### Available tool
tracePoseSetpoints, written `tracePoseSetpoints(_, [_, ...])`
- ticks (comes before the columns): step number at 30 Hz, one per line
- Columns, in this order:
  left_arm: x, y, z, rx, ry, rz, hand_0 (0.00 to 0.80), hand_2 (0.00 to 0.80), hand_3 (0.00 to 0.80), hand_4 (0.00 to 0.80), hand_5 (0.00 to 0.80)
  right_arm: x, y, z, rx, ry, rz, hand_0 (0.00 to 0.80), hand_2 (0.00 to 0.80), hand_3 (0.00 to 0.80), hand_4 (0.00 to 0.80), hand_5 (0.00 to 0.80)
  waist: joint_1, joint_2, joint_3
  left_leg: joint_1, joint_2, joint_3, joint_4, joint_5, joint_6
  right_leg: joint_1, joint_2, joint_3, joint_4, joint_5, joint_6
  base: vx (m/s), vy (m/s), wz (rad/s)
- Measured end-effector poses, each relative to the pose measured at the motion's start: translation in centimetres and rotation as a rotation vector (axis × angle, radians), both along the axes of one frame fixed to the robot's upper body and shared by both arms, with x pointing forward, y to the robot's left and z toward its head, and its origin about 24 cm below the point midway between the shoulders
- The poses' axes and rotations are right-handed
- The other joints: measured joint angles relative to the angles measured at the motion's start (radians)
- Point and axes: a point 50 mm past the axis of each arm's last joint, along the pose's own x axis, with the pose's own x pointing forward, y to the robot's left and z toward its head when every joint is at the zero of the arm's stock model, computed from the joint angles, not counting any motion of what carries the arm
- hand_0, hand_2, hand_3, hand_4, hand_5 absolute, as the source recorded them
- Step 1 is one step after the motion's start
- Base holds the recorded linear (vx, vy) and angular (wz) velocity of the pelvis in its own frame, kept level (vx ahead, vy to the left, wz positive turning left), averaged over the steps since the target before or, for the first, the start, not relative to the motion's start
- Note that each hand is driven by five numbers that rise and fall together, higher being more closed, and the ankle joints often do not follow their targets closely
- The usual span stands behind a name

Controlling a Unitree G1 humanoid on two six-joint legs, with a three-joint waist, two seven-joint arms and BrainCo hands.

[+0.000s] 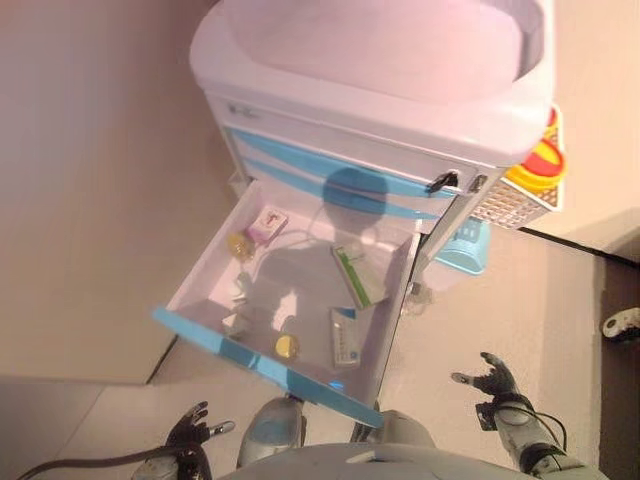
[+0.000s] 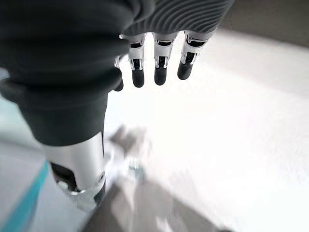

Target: Open the drawer and pick up the medicine

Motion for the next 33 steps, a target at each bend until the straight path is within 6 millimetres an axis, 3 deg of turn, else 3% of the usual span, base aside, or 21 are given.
tracePoseSetpoints(5, [-2.0,-1.0,-0.8,-0.028,0.098,0.011,0.0,0.0,0.0,0.0,0.0,3.8,2.0,5.7,-0.154,-0.346,0.113,0.0,0.0,0.0,0.0,0.0,-0.069,0.006,-0.005,0.035,0.002,0.033,-0.018,-0.007,0.011,0.04,0.019,0.041,-0.074,0.045,0.008,0.018,0.02,-0.28])
tracePoseSetpoints(7, [-2.2,-1.6,-1.0,-0.045,0.106,0.018,0.0,0.0,0.0,0.0,0.0,4.9,2.7,7.7,-0.207,-0.442,0.179,0.0,0.0,0.0,0.0,0.0,-0.075,0.001,-0.016,0.051,0.003,0.056,-0.029,-0.011,0.017,0.044,0.022,0.064,-0.08,0.048,0.013,0.024,0.006,-0.26])
tracePoseSetpoints(12, [-3.7,-1.9,-1.4,-0.069,0.171,0.086,0.0,0.0,0.0,0.0,0.0,6.9,5.9,14.2,-0.339,-0.702,0.554,0.0,0.0,0.0,0.0,0.0,-0.09,0.0,-0.048,0.064,0.003,0.081,-0.039,-0.018,0.027,0.059,0.026,0.088,-0.116,0.066,0.028,0.009,-0.01,-0.16])
tracePoseSetpoints(15, [-4.0,-1.8,-1.4,-0.073,0.179,0.109,0.0,0.0,0.0,0.0,0.0,7.4,8.5,16.4,-0.381,-0.766,0.839,0.0,0.0,0.0,0.0,0.0,-0.086,-0.015,-0.066,0.078,0.002,0.08,-0.05,-0.017,0.029,0.076,0.025,0.086,-0.131,0.071,0.028,0.0,0.0,0.0])
tracePoseSetpoints(19, [-4.1,-1.7,-1.4,-0.075,0.185,0.121,0.0,0.0,0.0,0.0,0.0,8.0,12.0,17.7,-0.424,-0.811,1.159,0.0,0.0,0.0,0.0,0.0,-0.068,-0.021,-0.074,0.081,0.0,0.072,-0.051,-0.017,0.029,0.089,0.022,0.075,-0.141,0.071,0.029,-0.012,-0.018,0.06])
tracePoseSetpoints(24, [-3.5,-2.0,-1.5,-0.082,0.183,0.107,0.0,0.0,0.0,0.0,0.0,8.2,14.9,17.7,-0.49,-0.775,1.447,0.0,0.0,0.0,0.0,0.0,-0.026,-0.016,-0.086,0.077,-0.002,0.045,-0.05,-0.015,0.028,0.108,0.015,0.039,-0.151,0.071,0.029,0.002,-0.019,0.21])
tracePoseSetpoints(28, [-2.8,-2.3,-1.5,-0.085,0.186,0.073,0.0,0.0,0.0,0.0,0.0,9.3,16.7,18.0,-0.553,-0.768,1.563,0.0,0.0,0.0,0.0,0.0,0.012,-0.014,-0.088,0.062,-0.005,0.002,-0.05,-0.005,0.024,0.123,0.015,-0.007,-0.166,0.071,0.029,-0.008,-0.017,0.32])
tracePoseSetpoints(33, [-2.3,-2.7,-1.6,-0.1,0.177,0.064,0.0,0.0,0.0,0.0,0.0,11.2,17.1,17.1,-0.657,-0.663,1.609,0.0,0.0,0.0,0.0,0.0,0.077,-0.01,-0.084,0.048,-0.009,-0.045,-0.051,0.005,0.018,0.133,0.014,-0.055,-0.18,0.071,0.029,-0.023,-0.015,0.29])
